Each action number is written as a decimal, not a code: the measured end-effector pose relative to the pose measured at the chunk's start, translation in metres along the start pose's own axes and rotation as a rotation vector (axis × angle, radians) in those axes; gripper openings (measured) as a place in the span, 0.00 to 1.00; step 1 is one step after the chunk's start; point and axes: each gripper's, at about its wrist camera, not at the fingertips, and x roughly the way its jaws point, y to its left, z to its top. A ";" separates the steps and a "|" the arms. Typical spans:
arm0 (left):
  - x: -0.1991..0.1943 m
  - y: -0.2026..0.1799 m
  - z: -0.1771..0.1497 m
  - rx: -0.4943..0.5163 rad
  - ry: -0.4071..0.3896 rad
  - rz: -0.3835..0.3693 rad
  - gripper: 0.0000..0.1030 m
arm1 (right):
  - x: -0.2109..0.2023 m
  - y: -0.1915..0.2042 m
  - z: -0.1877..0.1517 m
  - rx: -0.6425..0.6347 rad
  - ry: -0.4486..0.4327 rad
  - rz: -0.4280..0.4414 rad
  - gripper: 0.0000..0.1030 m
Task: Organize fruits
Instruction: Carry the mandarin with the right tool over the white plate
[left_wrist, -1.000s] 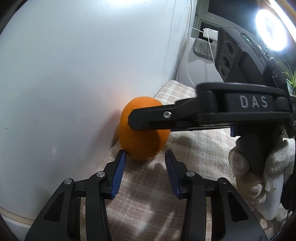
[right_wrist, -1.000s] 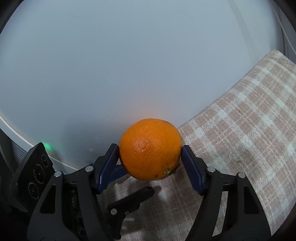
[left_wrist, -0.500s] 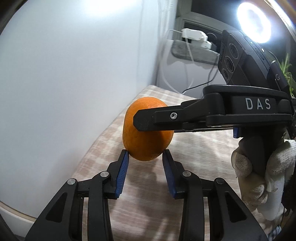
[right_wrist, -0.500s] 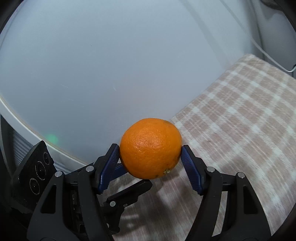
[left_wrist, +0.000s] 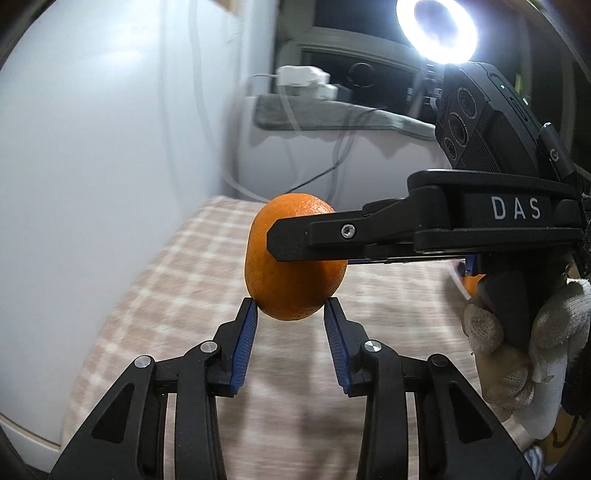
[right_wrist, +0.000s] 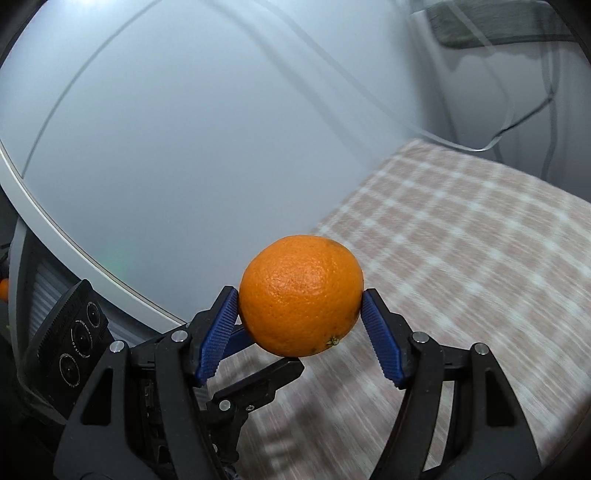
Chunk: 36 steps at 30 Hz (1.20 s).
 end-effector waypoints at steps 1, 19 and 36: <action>-0.001 -0.009 0.001 0.014 -0.002 -0.013 0.35 | -0.011 -0.004 -0.003 0.009 -0.015 -0.010 0.69; 0.024 -0.150 0.028 0.197 0.016 -0.252 0.35 | -0.170 -0.082 -0.051 0.166 -0.208 -0.171 0.69; 0.055 -0.236 0.032 0.270 0.091 -0.413 0.35 | -0.248 -0.131 -0.085 0.300 -0.272 -0.289 0.69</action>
